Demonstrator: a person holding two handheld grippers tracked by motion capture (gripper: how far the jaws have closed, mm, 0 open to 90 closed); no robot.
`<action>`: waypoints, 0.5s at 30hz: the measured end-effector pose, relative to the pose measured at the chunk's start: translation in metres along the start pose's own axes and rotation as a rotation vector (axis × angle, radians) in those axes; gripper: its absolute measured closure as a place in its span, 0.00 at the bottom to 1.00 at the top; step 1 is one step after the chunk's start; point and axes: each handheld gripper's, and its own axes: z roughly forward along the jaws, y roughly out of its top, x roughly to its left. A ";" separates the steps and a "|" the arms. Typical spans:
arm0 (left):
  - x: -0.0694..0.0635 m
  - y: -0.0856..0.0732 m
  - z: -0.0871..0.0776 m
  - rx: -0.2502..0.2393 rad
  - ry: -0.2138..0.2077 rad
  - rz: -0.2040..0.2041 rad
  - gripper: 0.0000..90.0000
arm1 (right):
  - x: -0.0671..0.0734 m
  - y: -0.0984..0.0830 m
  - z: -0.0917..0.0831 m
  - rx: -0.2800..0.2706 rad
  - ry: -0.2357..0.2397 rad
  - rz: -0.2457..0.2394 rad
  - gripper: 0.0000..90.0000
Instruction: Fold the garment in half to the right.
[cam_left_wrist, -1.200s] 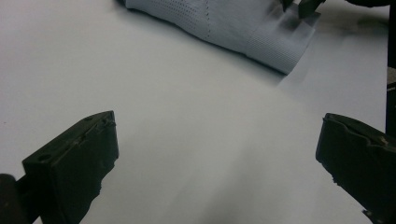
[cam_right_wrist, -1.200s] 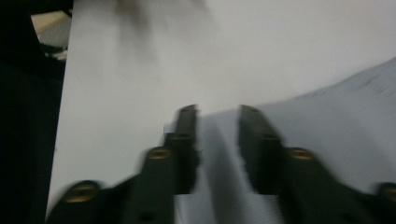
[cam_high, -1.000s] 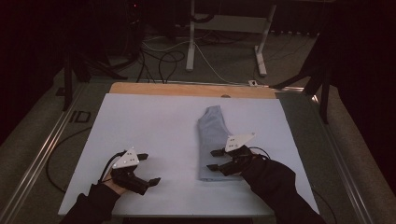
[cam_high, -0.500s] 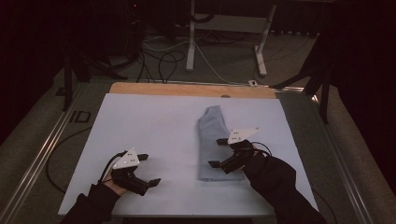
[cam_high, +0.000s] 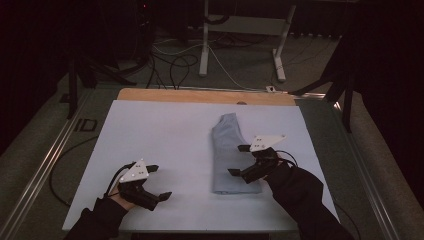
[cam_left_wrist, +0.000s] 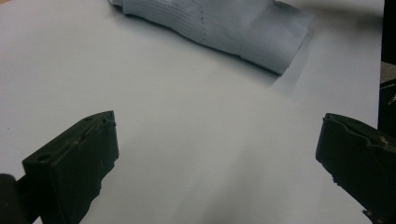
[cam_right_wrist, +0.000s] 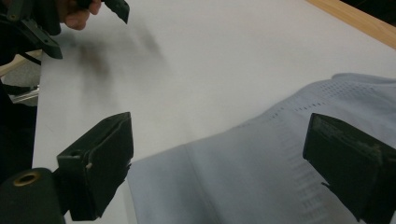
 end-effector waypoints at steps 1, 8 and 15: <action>0.000 0.000 0.000 0.000 0.000 -0.001 0.01 | -0.001 -0.004 -0.005 -0.003 -0.016 0.003 0.10; -0.003 0.002 -0.001 -0.001 -0.002 0.005 0.01 | -0.002 -0.014 -0.015 -0.012 -0.048 0.018 0.10; -0.002 0.000 -0.003 0.004 0.002 0.009 0.01 | -0.003 -0.035 -0.028 -0.024 -0.082 0.055 0.10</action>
